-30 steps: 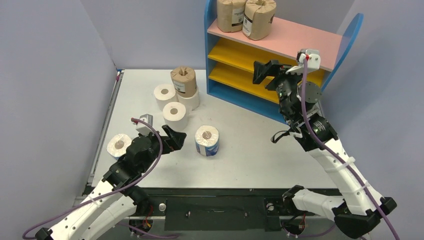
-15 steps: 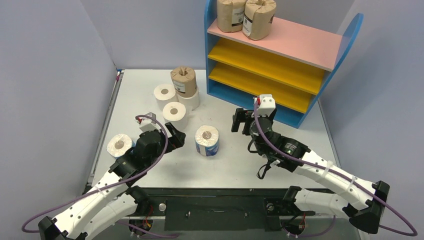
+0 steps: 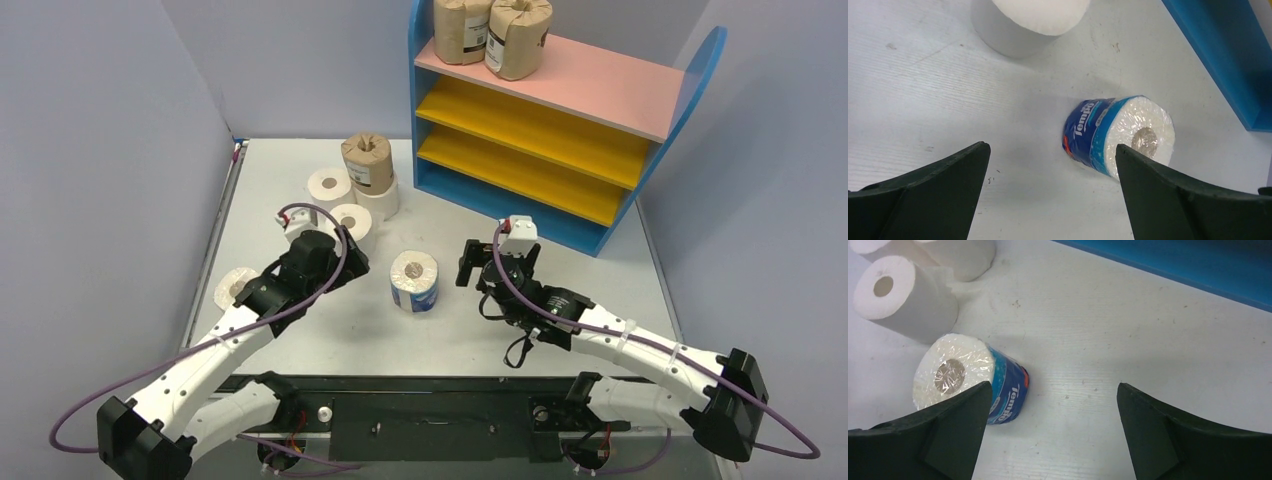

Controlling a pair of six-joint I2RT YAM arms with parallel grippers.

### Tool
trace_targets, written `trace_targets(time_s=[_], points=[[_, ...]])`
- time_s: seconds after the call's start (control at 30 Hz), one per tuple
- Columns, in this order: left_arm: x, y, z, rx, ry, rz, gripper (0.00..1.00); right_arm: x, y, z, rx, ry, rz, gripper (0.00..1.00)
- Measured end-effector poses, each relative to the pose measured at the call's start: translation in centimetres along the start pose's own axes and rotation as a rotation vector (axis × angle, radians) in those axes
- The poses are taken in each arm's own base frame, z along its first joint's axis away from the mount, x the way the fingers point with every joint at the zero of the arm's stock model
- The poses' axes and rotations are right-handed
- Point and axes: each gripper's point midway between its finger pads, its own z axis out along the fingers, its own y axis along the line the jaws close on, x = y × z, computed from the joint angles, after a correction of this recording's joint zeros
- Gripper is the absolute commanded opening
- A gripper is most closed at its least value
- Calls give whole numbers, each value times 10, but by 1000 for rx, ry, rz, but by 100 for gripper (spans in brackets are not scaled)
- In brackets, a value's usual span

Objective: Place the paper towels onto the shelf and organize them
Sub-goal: Pick up the paper towel from the center of the board.

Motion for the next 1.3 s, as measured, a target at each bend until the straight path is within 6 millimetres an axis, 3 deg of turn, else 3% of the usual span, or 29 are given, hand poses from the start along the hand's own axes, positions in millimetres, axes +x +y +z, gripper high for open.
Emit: trace_targets(time_s=[0.4,0.6,0.83,0.93,1.13,1.3], points=[[45,-41,17,201,212,34,97,54,38,24,-109,208,-92,88],[65,-38,32,167,292,57,97,49,66,32,-164,235,-83,89],[52,-38,26,172,235,45,96,35,100,40,-232,243,-86,89],[48,-34,19,186,203,30,97,42,102,46,-228,270,-112,88],[61,-14,18,155,208,12,96,67,97,61,-210,352,-148,85],[67,-6,20,139,219,9,97,68,90,70,-201,375,-119,83]])
